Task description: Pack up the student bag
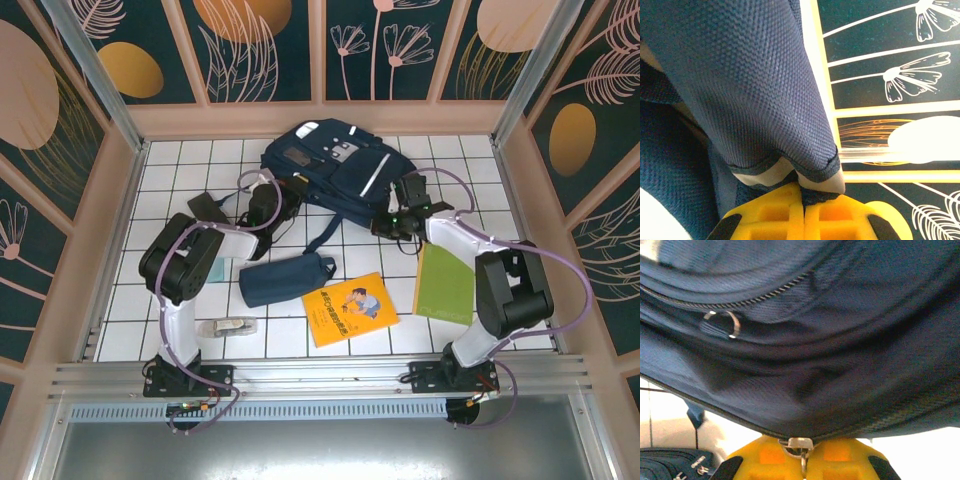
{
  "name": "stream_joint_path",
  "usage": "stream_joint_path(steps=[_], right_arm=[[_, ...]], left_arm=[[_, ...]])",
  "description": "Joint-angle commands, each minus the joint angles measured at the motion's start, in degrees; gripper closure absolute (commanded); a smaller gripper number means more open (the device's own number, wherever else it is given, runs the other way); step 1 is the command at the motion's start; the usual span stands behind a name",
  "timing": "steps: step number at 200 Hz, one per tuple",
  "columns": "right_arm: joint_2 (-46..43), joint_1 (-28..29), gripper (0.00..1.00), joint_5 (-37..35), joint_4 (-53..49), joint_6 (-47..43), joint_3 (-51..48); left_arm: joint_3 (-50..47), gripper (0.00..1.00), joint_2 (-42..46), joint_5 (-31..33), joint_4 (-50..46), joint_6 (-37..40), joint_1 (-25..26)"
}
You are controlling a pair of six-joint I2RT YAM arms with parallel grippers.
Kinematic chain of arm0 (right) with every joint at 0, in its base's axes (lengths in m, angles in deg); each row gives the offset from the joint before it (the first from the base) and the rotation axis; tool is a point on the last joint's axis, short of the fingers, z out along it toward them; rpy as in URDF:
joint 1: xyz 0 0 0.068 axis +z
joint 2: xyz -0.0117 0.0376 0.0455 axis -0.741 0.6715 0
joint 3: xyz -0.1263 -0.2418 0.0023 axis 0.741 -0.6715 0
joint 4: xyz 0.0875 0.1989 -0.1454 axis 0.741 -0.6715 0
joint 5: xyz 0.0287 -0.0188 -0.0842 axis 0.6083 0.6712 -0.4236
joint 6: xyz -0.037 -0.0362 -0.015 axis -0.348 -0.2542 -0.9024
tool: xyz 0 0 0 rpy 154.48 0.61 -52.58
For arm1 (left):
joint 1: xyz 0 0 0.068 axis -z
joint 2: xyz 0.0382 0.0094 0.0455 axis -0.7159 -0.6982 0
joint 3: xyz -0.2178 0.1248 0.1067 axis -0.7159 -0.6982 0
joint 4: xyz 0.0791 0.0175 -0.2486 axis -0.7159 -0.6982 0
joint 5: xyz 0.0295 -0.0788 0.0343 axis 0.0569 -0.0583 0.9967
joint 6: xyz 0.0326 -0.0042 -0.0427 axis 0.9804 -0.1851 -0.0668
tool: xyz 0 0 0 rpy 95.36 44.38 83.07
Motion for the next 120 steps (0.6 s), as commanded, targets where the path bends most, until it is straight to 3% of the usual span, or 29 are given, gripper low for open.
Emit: stream_joint_path(steps=[1,34,51,57,74,82,102,120], right_arm=[[-2.82,0.98,1.00,2.67,-8.17,-1.99,2.64],[-1.67,9.42,1.00,12.17,-2.39,0.67,3.61],[0.96,11.32,1.00,13.54,2.67,2.11,4.91],[2.21,11.32,1.00,14.02,4.52,2.69,5.54],[5.56,11.32,1.00,14.00,8.70,4.21,8.33],[7.00,11.32,1.00,13.61,10.59,4.86,9.55],[9.98,11.32,1.00,12.97,13.33,5.58,12.80],[11.85,11.32,1.00,13.67,13.62,5.26,15.20]], left_arm=[[6.27,1.00,-2.93,-2.01,1.69,2.42,-2.28],[15.27,1.00,-9.19,-4.00,0.63,5.58,-2.33],[22.23,0.99,-12.15,-5.47,-5.75,10.03,-2.58],[24.13,0.90,-12.92,-6.23,-7.16,11.12,-2.84],[25.47,0.52,-13.16,-8.62,-9.04,12.05,-3.87],[24.74,0.41,-12.08,-9.23,-10.10,12.59,-4.48],[19.88,0.23,-6.95,-9.72,-12.85,14.39,-5.91],[14.09,0.19,-0.69,-9.79,-15.85,17.46,-6.23]])
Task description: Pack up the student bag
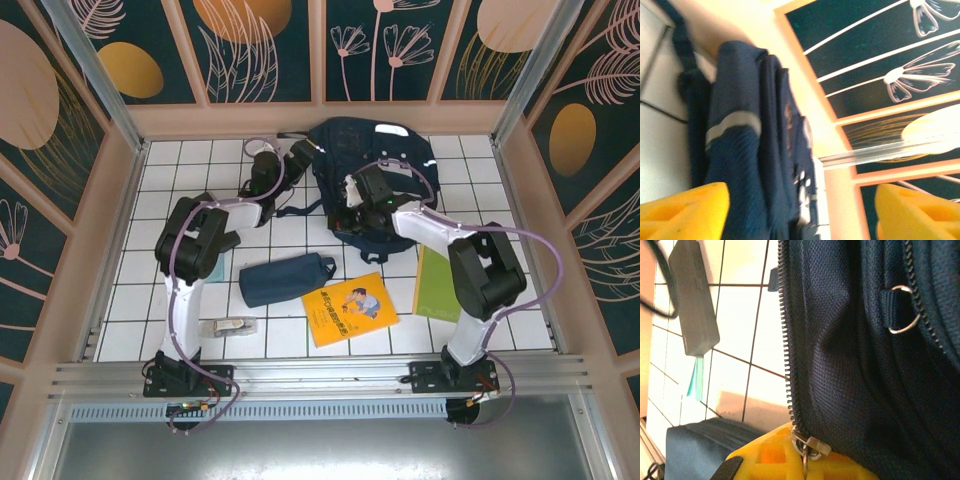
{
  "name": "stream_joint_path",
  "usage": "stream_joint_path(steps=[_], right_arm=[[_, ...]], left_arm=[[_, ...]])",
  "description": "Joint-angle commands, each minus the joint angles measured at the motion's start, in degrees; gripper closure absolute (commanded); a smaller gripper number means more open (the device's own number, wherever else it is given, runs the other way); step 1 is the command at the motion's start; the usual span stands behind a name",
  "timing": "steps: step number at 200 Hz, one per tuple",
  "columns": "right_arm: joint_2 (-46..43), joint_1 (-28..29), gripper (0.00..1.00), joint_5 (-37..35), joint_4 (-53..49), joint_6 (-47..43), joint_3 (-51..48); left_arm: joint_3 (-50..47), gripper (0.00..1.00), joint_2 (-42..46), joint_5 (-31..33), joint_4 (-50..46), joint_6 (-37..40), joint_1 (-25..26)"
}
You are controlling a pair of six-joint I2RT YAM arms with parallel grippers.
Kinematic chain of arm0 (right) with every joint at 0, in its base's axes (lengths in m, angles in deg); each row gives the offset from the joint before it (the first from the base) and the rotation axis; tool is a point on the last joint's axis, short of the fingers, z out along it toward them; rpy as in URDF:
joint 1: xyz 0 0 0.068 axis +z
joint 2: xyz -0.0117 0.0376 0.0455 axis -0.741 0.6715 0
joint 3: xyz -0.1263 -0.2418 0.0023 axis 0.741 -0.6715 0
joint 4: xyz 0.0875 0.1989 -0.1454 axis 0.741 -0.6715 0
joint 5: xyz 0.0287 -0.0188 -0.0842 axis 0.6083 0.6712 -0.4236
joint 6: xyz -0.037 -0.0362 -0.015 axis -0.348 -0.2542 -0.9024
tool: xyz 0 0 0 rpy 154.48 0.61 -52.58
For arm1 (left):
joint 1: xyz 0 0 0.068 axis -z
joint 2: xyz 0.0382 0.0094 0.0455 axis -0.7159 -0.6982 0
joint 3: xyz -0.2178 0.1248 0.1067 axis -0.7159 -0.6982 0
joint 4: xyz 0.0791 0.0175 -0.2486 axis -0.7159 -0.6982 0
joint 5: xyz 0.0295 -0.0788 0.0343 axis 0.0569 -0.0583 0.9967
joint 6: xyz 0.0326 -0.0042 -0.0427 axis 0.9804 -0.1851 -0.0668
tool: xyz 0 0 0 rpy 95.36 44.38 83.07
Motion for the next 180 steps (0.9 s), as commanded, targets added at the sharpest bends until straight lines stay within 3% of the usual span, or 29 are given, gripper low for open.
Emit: stream_joint_path(steps=[1,28,52,84,112,126,133,139,156,180], right_arm=[[1.38,0.26,1.00,2.74,6.72,0.15,4.92],[1.98,-0.34,1.00,5.22,7.00,-0.13,5.95],[1.44,-0.36,1.00,7.96,7.59,0.68,5.23],[-0.72,0.26,1.00,10.46,7.71,2.48,2.69],[-4.26,1.35,1.00,10.09,8.20,4.78,-1.18],[-6.06,1.82,1.00,9.48,8.77,6.23,-3.46],[-6.86,1.97,1.00,9.07,8.66,6.89,-4.43],[-7.43,1.95,1.00,8.73,8.41,7.57,-5.36],[-8.76,2.01,1.00,7.17,5.26,9.92,-7.83],[-11.44,1.81,1.00,2.29,-4.59,11.87,-12.44]], left_arm=[[-5.83,0.19,8.98,-1.59,-5.10,5.73,-0.90],[-15.63,0.19,16.41,-2.13,-5.71,5.30,-0.68],[-20.99,0.19,16.37,-4.20,-0.02,0.34,0.55],[-15.62,0.20,9.20,-7.91,4.84,-3.82,3.94],[-9.78,0.26,2.98,-9.45,6.76,-5.36,6.16],[-8.12,0.36,0.65,-9.68,7.41,-6.19,6.57],[-7.79,0.46,-0.33,-9.78,8.38,-6.69,6.65],[-7.70,0.57,-0.88,-9.57,9.07,-6.93,6.61],[-7.87,0.99,-1.75,-7.94,9.73,-6.39,6.56],[-8.09,1.00,-0.79,-5.01,7.84,-4.00,5.89]])
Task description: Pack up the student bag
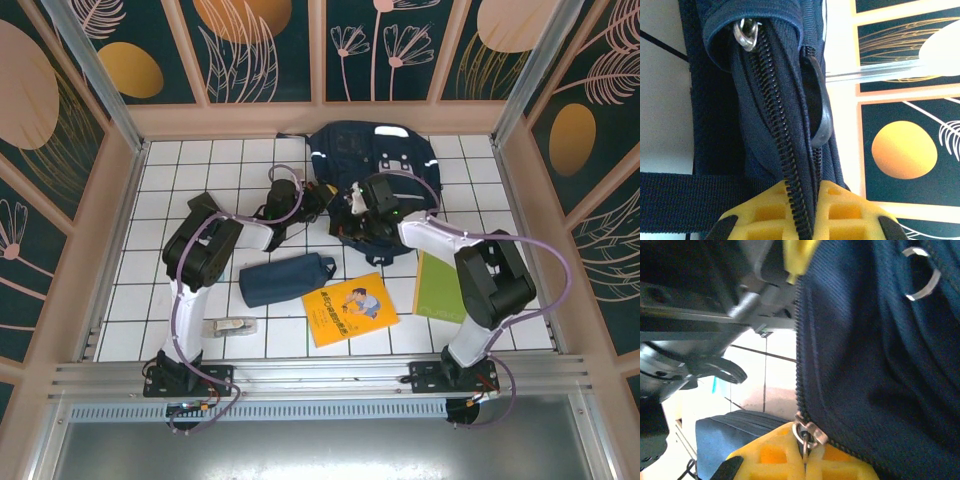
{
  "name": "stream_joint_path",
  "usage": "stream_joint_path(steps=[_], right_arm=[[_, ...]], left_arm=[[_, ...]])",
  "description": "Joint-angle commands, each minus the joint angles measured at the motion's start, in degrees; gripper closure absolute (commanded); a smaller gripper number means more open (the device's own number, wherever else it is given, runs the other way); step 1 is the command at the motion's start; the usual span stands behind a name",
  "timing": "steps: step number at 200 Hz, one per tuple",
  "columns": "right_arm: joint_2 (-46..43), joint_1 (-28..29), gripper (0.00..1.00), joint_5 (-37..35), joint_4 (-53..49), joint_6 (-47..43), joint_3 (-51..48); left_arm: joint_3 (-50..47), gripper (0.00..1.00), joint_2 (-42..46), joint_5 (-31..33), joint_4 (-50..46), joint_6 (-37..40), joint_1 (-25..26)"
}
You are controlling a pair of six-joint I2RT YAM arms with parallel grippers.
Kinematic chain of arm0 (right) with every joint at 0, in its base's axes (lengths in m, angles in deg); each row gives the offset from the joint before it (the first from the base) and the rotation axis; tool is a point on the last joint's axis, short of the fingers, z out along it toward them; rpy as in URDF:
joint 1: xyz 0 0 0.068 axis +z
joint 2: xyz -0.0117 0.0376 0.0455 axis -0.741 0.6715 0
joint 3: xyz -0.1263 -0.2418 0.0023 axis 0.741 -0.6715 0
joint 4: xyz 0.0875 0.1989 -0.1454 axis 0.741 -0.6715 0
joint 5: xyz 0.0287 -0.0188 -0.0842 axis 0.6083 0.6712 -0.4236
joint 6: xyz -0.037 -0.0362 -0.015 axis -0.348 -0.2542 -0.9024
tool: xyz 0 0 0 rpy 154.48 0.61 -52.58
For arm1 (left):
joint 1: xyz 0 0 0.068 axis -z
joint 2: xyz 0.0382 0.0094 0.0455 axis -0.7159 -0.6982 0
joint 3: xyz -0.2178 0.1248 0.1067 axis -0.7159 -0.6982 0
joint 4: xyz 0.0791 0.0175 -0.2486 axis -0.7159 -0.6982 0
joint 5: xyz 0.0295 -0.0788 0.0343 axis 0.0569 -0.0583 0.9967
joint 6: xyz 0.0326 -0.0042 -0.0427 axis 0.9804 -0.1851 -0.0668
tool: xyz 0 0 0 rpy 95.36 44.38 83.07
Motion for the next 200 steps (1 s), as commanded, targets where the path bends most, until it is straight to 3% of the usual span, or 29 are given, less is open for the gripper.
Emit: stream_joint_path(steps=[1,19,33,67,91,116,165,200], right_arm=[[-6.01,1.52,1.00,-0.38,-9.34,2.60,-4.25],[-8.13,0.68,1.00,-2.81,-16.39,1.44,-7.71],[-9.93,-3.59,1.00,-5.20,-22.11,-0.75,-9.11],[-13.19,-12.25,1.00,-18.31,-32.81,-8.26,-5.47],[-12.31,-17.21,1.00,-26.78,-33.41,-13.96,-0.89],[-8.86,-18.53,1.00,-32.74,-30.70,-18.88,4.61],[-3.24,-14.21,1.00,-16.22,-27.38,-24.42,8.78],[-1.71,-9.99,1.00,-10.95,-22.23,-22.34,6.39]], left_arm=[[1.55,1.00,-0.39,4.77,2.49,1.99,-1.44],[0.72,1.00,0.47,5.99,2.03,2.75,-2.63],[0.28,1.00,0.96,5.53,2.01,2.98,-3.65],[-0.19,1.00,2.54,4.28,0.28,5.93,-4.75],[-0.27,1.00,3.22,2.54,-0.24,7.52,-5.33],[0.05,1.00,3.20,0.72,-0.36,8.73,-6.31],[11.36,1.00,-1.36,-2.68,-8.69,14.32,-8.35],[18.42,1.00,-4.61,-3.87,-11.62,14.48,-8.35]])
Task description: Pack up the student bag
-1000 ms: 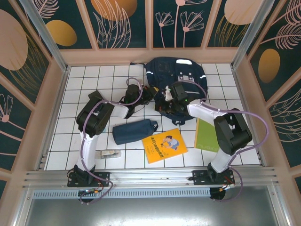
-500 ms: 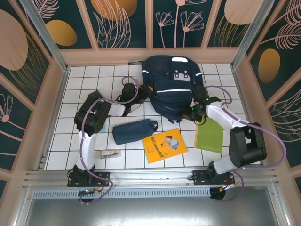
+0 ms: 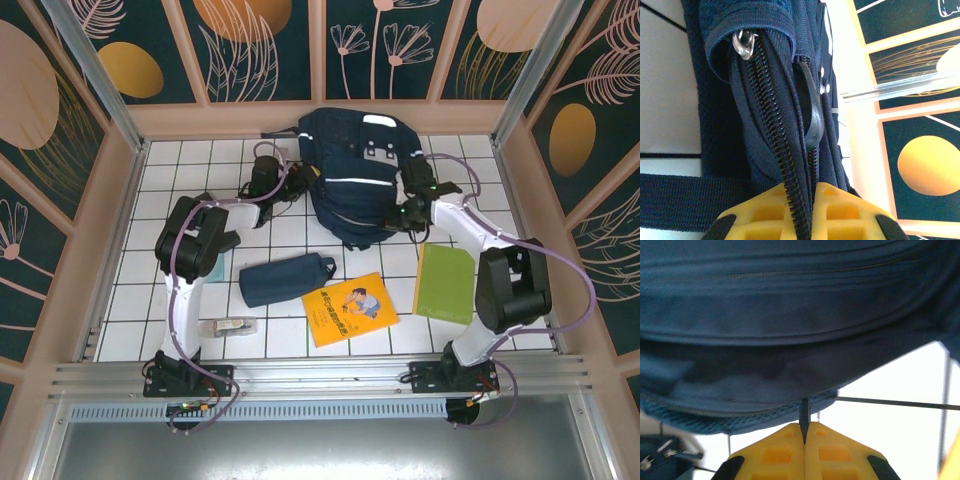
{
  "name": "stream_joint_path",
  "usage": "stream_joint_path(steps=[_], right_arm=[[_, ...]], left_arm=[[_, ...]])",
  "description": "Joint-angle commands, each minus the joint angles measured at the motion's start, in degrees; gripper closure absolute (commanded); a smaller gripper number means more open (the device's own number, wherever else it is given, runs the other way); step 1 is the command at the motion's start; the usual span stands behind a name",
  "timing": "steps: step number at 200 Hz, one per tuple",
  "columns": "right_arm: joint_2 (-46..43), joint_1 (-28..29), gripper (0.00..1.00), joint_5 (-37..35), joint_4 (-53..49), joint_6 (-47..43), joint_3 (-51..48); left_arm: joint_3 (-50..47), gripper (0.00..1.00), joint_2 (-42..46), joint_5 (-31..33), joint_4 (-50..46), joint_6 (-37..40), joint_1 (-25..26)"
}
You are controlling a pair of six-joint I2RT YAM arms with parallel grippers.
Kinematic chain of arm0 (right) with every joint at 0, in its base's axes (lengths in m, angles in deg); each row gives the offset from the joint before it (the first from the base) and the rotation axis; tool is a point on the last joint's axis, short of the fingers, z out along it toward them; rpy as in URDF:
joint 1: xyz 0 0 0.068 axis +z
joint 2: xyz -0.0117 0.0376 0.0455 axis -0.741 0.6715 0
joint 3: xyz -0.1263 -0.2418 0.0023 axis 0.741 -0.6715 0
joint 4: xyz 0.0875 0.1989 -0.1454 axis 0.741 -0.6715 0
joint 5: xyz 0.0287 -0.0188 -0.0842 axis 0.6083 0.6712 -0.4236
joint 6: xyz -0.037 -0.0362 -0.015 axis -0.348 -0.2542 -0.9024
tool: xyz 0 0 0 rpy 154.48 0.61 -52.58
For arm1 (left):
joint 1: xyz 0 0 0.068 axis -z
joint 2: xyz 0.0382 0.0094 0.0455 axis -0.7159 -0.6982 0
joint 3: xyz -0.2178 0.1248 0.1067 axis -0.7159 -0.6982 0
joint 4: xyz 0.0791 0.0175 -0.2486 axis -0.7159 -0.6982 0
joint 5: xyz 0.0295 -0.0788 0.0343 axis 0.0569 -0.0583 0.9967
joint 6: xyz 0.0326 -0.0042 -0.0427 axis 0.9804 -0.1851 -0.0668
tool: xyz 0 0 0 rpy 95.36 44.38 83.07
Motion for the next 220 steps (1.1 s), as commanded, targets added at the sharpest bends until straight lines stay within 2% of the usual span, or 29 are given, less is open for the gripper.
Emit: stream_joint_path(steps=[1,25,68,79,91,106,119,136,153,166,192,220], right_arm=[[1.24,2.52,1.00,6.69,4.08,-0.36,-1.53],[2.58,3.20,1.00,7.74,6.46,0.93,-2.40],[3.73,2.18,1.00,0.13,6.08,1.98,-3.04],[3.19,1.98,1.00,-0.60,6.58,2.29,-3.56],[2.05,1.88,1.00,-0.11,8.13,3.07,-4.42],[0.24,1.99,1.00,0.83,10.78,4.66,-5.87],[-1.34,2.01,1.00,1.03,13.26,6.08,-7.64],[-3.51,2.40,1.00,0.62,16.48,7.58,-10.27],[-4.84,3.15,1.00,-1.11,17.54,8.35,-11.46],[-5.57,3.60,1.00,-2.12,17.94,8.93,-11.80],[-7.03,3.74,1.00,-2.38,19.59,10.43,-13.05],[-9.28,3.84,1.00,-2.03,22.73,12.45,-15.32]], left_arm=[[6.32,1.00,-1.91,1.49,1.49,2.70,-0.36],[9.45,0.86,-2.35,1.35,-2.88,4.77,-0.51],[6.37,0.86,0.28,2.49,-4.31,6.43,-1.66],[6.23,0.81,0.54,2.65,-5.20,6.91,-2.32],[6.25,0.52,0.98,2.52,-7.33,6.93,-3.34],[4.95,0.34,3.06,2.25,-10.33,6.80,-4.58],[0.53,0.13,7.34,2.29,-10.45,5.11,-4.66],[-7.77,0.10,13.53,1.46,-5.23,-0.64,-4.08],[-16.06,0.10,18.80,3.65,-1.09,-6.16,-1.62],[-20.35,0.01,21.14,6.13,0.66,-9.57,1.74],[-21.88,0.01,18.02,5.94,6.07,-17.21,7.30],[-21.81,0.02,13.15,6.87,10.32,-23.87,9.89]])
